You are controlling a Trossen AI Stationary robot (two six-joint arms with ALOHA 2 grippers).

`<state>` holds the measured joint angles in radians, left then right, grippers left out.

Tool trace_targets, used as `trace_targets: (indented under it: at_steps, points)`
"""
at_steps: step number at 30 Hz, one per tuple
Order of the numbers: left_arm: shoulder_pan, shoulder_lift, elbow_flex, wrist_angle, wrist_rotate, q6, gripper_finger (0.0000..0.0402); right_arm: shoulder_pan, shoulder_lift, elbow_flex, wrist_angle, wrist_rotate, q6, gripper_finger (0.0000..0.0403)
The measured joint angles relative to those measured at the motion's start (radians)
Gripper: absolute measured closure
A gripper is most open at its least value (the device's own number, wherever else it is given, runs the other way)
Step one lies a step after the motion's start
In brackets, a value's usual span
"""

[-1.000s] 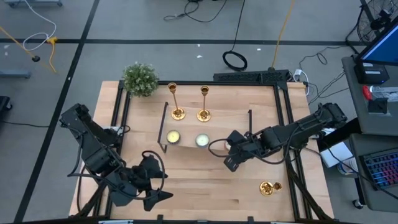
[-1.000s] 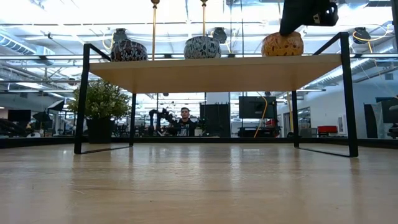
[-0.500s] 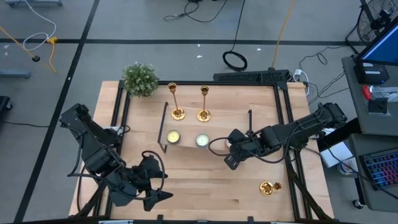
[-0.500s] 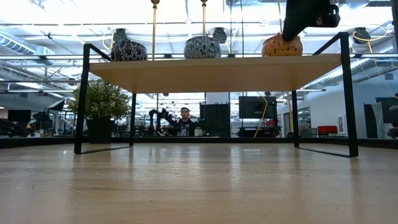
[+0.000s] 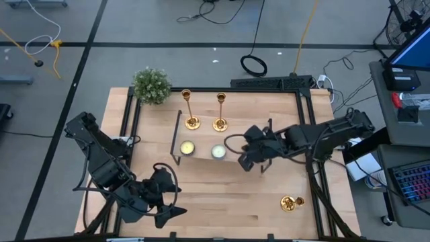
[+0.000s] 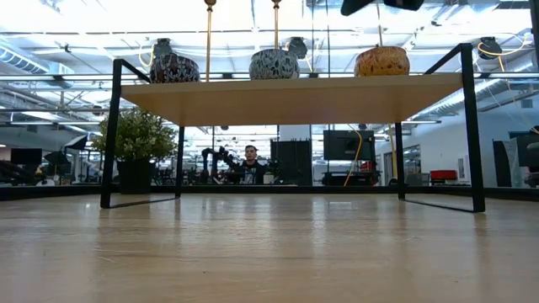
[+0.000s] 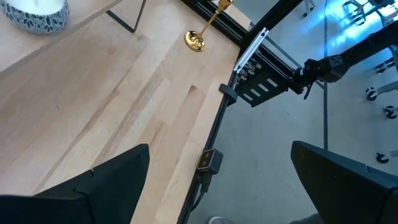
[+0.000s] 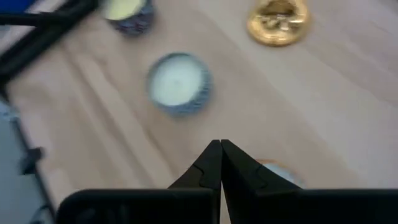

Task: Pick & Place candle stick holders
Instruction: Put the yellow scented candle on the shelf

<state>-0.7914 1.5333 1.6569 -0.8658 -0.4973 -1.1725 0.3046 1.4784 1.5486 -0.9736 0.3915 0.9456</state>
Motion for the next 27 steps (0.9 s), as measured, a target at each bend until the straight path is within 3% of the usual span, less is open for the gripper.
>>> trace_targets:
  at_steps: [10, 27]
  points:
    - [-0.004, 0.000, 0.000, 0.000, -0.001, -0.011, 0.0005, -0.088, 0.048, -0.001, -0.088, -0.027, -0.028, 0.0403]
    - [-0.004, 0.000, 0.000, 0.001, -0.009, -0.007, 0.0005, -0.129, 0.065, -0.002, -0.129, -0.104, -0.068, 0.0403]
